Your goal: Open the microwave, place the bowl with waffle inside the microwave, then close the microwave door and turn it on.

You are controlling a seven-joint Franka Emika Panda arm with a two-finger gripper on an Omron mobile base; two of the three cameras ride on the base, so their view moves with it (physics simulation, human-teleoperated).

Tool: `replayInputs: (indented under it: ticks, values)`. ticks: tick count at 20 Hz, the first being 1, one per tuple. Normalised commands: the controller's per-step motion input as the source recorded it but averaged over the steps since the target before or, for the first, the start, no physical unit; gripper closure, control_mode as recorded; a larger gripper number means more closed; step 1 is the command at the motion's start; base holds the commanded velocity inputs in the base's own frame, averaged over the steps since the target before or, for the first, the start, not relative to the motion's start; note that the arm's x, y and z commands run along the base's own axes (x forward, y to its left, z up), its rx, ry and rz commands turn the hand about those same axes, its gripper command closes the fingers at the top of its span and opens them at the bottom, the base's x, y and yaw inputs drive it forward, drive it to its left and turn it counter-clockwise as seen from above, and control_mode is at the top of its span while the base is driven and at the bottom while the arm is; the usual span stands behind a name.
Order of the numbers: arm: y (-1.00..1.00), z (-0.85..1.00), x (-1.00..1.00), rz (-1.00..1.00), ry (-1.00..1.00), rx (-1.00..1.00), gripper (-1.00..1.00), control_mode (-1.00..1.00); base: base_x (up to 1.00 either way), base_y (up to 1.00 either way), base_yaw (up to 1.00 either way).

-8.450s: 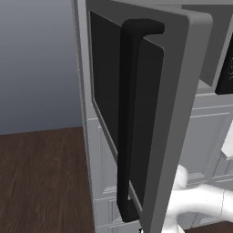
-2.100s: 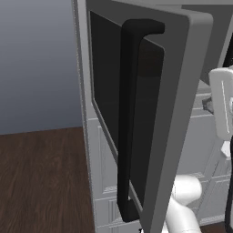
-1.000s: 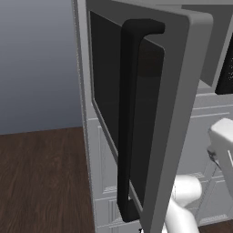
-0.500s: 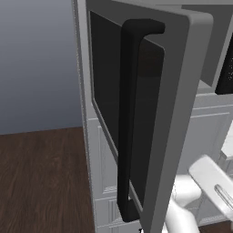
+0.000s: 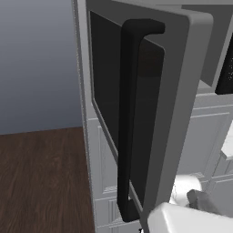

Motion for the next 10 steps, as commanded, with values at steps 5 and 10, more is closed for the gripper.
replayInputs:
  ticks: [5,10]
  values:
    - [0.42,-0.34,-0.07,-0.13,-0.1,-0.29,1.0,-1.0,0.0,0.0,0.0]
    - [0.58,-0.45,0.11,-0.19,0.0,-0.26,1.0,-1.0,0.0,0.0,0.0]
